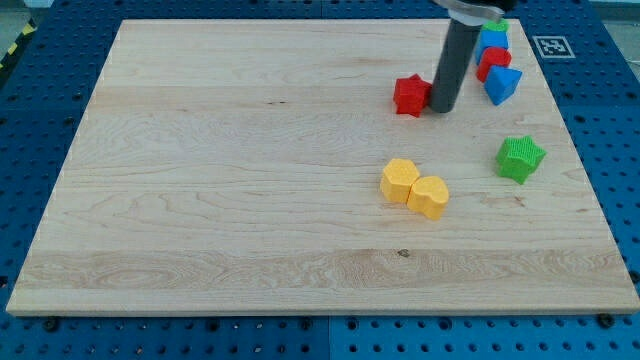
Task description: Push the red circle slightly left and down
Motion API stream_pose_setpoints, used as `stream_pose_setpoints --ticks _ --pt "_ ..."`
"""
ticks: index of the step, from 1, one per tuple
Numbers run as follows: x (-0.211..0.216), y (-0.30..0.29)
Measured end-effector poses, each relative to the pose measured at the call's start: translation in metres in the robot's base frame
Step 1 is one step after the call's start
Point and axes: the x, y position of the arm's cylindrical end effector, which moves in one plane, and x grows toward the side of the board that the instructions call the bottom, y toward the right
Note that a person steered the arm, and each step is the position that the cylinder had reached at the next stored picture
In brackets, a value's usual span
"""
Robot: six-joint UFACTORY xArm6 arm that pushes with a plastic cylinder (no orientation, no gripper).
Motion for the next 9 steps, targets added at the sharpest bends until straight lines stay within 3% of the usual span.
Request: stream_pose_setpoints --ticks 2,3,7,8,9 --pt "-0.012 -0.073" --pt "-0.012 -0.073" --pt "0.028 0.129" --pt "0.017 0.162" --pt "-0.032 0.168"
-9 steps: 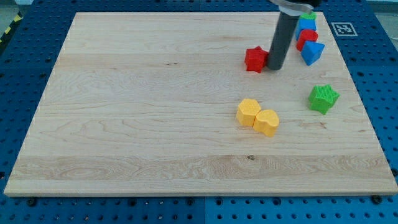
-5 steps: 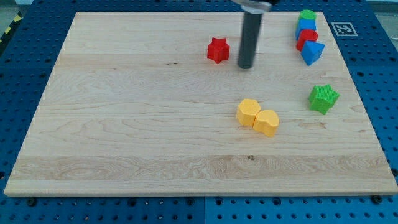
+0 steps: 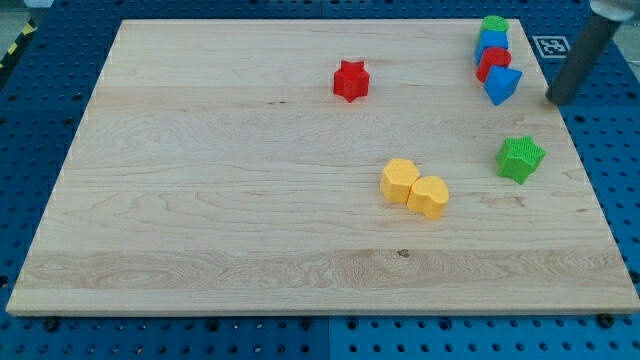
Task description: Push the red circle slightly left and down
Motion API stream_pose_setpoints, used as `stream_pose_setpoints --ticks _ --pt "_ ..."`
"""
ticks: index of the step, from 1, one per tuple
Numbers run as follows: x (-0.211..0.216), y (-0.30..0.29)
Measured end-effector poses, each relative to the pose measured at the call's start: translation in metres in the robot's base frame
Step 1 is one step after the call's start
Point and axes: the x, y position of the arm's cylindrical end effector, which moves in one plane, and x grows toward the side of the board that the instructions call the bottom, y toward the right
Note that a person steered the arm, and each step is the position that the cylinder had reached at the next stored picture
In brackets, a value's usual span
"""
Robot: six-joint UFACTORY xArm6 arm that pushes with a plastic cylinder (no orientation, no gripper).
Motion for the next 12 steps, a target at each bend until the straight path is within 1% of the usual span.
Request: stream_pose_setpoints --ticks 1,2,3,4,5,7,8,9,11,12 --pt "-0.029 -0.009" --pt "-0.030 -0.009" --pt "-0.051 -0.011" --pt "-0.055 -0.020" --pt "-0.051 -0.027" --pt "-0.048 -0.091" --pt "-0.045 -0.109" --pt "-0.042 -0.110" --pt "-0.018 -0.107" --pt "-0.009 -0.095"
